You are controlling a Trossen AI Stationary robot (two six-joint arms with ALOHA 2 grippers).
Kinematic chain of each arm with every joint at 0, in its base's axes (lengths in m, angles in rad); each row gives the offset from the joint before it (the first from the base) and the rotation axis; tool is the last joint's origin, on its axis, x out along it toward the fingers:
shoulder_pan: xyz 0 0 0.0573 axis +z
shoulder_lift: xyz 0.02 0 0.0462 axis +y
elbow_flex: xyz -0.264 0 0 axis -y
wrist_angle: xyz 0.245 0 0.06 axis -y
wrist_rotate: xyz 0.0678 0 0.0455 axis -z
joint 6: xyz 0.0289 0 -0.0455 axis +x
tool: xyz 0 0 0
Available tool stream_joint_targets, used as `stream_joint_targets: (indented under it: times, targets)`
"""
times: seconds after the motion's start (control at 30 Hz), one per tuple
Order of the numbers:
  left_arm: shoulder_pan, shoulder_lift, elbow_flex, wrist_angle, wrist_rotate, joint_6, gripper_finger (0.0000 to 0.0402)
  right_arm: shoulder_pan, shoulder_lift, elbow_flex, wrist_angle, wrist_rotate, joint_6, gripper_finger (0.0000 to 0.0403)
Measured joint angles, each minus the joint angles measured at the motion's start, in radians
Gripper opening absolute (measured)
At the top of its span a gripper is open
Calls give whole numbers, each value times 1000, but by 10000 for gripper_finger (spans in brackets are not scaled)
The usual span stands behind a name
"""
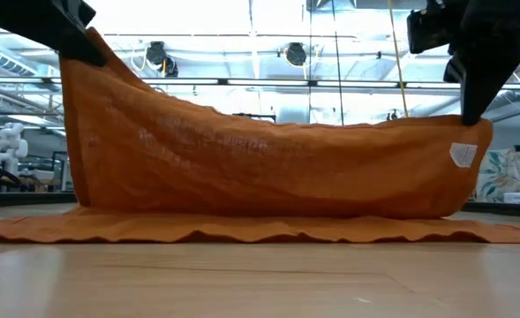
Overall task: Roll towel into tight, uniform cylinder
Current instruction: Fold the brown towel
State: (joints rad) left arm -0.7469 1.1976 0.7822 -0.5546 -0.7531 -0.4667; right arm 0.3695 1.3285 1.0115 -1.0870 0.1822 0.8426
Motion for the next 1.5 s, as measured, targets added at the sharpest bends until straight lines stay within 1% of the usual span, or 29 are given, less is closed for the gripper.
stream_joint_targets:
  times: [0.17, 0.33, 0.57, 0.73, 0.93, 1.27, 1.4, 1.5]
  targets:
    - [-9, 0, 0, 0, 38, -8, 8, 30, 0, 0, 6, 3, 11, 2]
    - [-8, 1, 0, -4, 116, -25, 8, 45, 5, 0, 21, 3, 10, 2]
    - [-7, 10, 0, 0, 139, -27, 8, 44, 52, 0, 17, -6, 4, 2]
    - [-8, 51, 0, 0, 199, -52, 9, 44, 81, 0, 20, -48, -12, 2]
    - [-8, 112, 0, 20, 204, -52, 9, 45, 123, 0, 23, -106, -36, 2]
    - [-8, 168, 0, 126, 288, -52, 9, 45, 160, 0, 34, -136, -65, 2]
    - [-8, 176, 0, 145, 302, -52, 9, 45, 160, 0, 52, -138, -71, 2]
    - [-8, 175, 0, 161, 304, -52, 9, 45, 159, 0, 53, -164, -72, 2]
